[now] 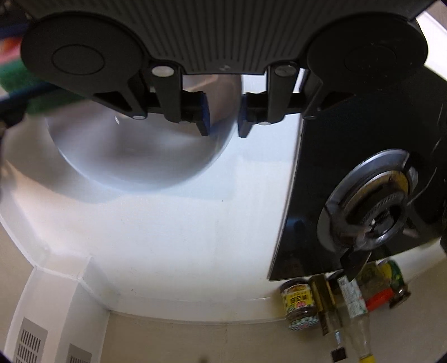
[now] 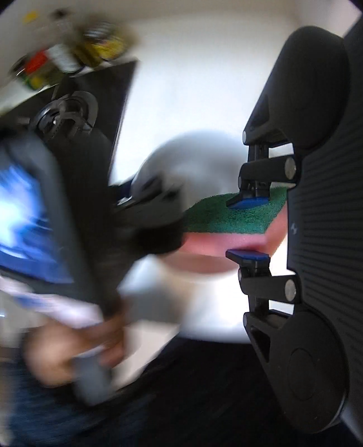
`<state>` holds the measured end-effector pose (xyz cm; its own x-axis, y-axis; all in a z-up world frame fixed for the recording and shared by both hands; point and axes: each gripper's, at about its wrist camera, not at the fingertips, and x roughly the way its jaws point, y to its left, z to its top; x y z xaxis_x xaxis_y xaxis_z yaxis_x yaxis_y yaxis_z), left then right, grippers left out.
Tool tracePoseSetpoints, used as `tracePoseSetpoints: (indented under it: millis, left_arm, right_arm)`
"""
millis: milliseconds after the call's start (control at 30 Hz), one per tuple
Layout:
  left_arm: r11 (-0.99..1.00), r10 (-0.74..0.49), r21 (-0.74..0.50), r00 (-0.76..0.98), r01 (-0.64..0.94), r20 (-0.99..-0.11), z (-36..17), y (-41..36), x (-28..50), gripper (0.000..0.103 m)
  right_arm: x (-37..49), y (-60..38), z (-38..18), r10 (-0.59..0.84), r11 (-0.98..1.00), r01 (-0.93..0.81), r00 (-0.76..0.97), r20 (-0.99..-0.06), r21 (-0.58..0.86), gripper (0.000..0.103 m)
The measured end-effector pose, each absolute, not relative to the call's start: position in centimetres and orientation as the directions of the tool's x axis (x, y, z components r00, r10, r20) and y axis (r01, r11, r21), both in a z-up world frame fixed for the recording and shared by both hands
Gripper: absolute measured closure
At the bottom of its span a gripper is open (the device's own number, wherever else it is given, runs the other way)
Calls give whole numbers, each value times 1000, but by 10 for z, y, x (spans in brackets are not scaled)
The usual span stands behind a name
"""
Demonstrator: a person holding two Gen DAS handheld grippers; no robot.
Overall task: Clean bowl
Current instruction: 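Hold the bowl with the left gripper while the right gripper scrubs its inside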
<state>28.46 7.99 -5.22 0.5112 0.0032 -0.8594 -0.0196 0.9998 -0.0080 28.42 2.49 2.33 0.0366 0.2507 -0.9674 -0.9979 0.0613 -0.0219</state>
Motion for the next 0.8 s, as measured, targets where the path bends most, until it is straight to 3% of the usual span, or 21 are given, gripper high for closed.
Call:
tracePoseSetpoints:
  millis: [100, 200, 267, 333, 567, 800]
  left_arm:
    - [996, -52, -79, 472, -36, -880, -51, 92, 288, 84]
    - [995, -48, -81, 438, -56, -898, -49, 97, 280, 90]
    - [996, -28, -62, 420, -68, -907, -48, 97, 272, 92]
    - [995, -27, -63, 408, -74, -913, -48, 97, 266, 95]
    - [994, -36, -76, 403, -83, -915, -44, 103, 249, 97]
    - [996, -30, -66, 444, -65, -896, -44, 105, 246, 96]
  right_arm:
    - [279, 15, 24, 231, 6, -986, 161, -960, -164, 77]
    - [254, 8, 18, 246, -224, -914, 284, -927, -340, 77]
    - [239, 7, -2, 242, -424, -768, 415, -877, -480, 77]
    - [225, 4, -30, 280, -643, -507, 541, -793, -573, 77]
    - [223, 6, -77, 396, -875, -35, 522, -755, -483, 77]
    - [227, 25, -92, 277, -926, -47, 592, -757, -375, 77]
